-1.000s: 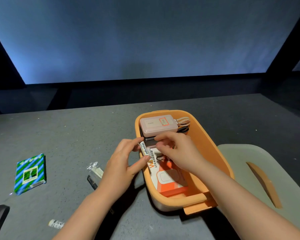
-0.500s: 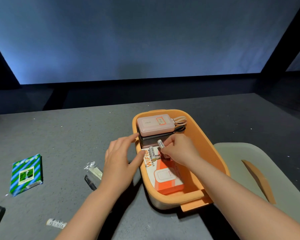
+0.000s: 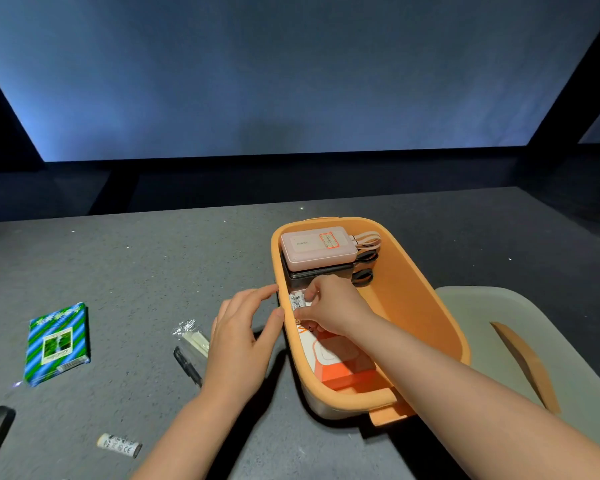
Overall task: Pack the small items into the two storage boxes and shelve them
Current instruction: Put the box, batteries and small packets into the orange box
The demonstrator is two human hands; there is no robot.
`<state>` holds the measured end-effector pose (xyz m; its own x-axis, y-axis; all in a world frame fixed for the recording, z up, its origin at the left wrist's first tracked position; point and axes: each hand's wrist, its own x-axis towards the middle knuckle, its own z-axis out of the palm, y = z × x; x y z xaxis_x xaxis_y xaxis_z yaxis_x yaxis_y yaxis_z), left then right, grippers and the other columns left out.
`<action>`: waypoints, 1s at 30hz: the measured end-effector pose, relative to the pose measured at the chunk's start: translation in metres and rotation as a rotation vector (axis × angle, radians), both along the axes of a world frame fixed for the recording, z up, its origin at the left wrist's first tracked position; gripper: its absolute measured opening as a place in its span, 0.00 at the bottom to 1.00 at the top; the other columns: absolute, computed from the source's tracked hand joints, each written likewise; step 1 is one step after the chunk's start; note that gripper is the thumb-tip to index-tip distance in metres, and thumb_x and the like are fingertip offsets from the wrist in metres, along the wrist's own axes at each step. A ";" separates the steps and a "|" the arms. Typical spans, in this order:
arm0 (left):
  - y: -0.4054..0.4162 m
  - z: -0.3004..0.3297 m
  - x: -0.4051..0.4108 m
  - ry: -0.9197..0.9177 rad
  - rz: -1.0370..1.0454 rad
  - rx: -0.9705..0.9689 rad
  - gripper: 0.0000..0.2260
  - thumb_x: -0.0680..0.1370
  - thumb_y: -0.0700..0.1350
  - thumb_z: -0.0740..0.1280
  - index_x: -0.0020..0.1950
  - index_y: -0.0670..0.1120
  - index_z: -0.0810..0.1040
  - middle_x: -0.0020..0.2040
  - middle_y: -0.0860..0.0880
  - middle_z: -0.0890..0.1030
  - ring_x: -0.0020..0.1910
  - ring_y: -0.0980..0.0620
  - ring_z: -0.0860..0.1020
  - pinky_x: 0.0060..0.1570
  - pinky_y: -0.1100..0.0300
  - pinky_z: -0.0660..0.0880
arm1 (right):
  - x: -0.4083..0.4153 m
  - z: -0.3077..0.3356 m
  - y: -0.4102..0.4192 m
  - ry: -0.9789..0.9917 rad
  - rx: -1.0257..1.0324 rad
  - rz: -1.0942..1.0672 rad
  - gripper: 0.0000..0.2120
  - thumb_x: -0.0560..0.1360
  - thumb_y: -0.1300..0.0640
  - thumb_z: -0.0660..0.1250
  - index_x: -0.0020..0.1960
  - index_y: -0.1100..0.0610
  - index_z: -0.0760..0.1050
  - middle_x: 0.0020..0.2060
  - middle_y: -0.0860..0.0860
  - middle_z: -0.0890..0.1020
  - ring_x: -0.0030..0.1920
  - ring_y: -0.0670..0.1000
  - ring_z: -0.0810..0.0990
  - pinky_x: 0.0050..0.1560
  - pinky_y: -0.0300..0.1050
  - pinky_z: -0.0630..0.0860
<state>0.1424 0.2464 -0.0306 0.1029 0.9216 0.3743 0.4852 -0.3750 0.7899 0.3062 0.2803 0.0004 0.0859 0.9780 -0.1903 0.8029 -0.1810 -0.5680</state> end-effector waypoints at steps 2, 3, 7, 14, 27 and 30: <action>0.000 -0.001 0.001 -0.001 -0.016 -0.010 0.18 0.74 0.61 0.58 0.61 0.59 0.74 0.56 0.62 0.75 0.59 0.62 0.69 0.61 0.54 0.68 | -0.003 -0.001 0.001 0.006 0.001 -0.004 0.16 0.68 0.50 0.76 0.50 0.55 0.76 0.43 0.53 0.83 0.42 0.54 0.83 0.48 0.54 0.80; -0.001 -0.001 0.001 -0.001 -0.020 -0.014 0.19 0.74 0.60 0.58 0.62 0.59 0.74 0.57 0.62 0.75 0.59 0.63 0.69 0.61 0.55 0.68 | -0.003 -0.002 0.001 0.005 0.004 -0.003 0.16 0.68 0.50 0.76 0.51 0.55 0.75 0.43 0.53 0.83 0.43 0.55 0.83 0.48 0.53 0.80; -0.001 0.001 0.001 -0.003 -0.026 -0.019 0.18 0.74 0.60 0.59 0.62 0.59 0.74 0.57 0.62 0.75 0.59 0.63 0.69 0.62 0.55 0.68 | -0.003 0.000 0.001 -0.029 0.010 0.010 0.18 0.69 0.49 0.75 0.54 0.55 0.76 0.46 0.52 0.82 0.45 0.53 0.82 0.49 0.51 0.79; 0.000 0.002 0.001 0.009 -0.025 -0.019 0.17 0.74 0.59 0.59 0.62 0.58 0.75 0.57 0.62 0.75 0.59 0.62 0.69 0.61 0.53 0.69 | 0.000 -0.001 0.000 0.005 0.003 -0.001 0.16 0.70 0.49 0.75 0.52 0.55 0.76 0.45 0.54 0.84 0.47 0.56 0.82 0.51 0.55 0.79; -0.002 0.003 -0.002 0.050 -0.021 -0.002 0.16 0.75 0.58 0.60 0.61 0.59 0.75 0.56 0.62 0.76 0.58 0.61 0.70 0.60 0.55 0.68 | 0.002 0.005 -0.006 -0.037 -0.013 -0.005 0.17 0.70 0.49 0.75 0.54 0.55 0.77 0.47 0.51 0.82 0.48 0.54 0.81 0.50 0.50 0.78; -0.005 0.006 -0.014 0.084 0.017 -0.023 0.16 0.74 0.58 0.60 0.61 0.58 0.75 0.56 0.60 0.75 0.57 0.58 0.71 0.59 0.55 0.69 | 0.002 0.018 -0.014 -0.149 0.080 -0.002 0.15 0.70 0.50 0.73 0.55 0.51 0.78 0.48 0.48 0.83 0.51 0.52 0.81 0.50 0.47 0.77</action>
<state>0.1284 0.2410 -0.0249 0.1176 0.9315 0.3441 0.5564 -0.3488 0.7542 0.3078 0.2660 0.0188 0.1093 0.9892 -0.0973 0.8789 -0.1419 -0.4555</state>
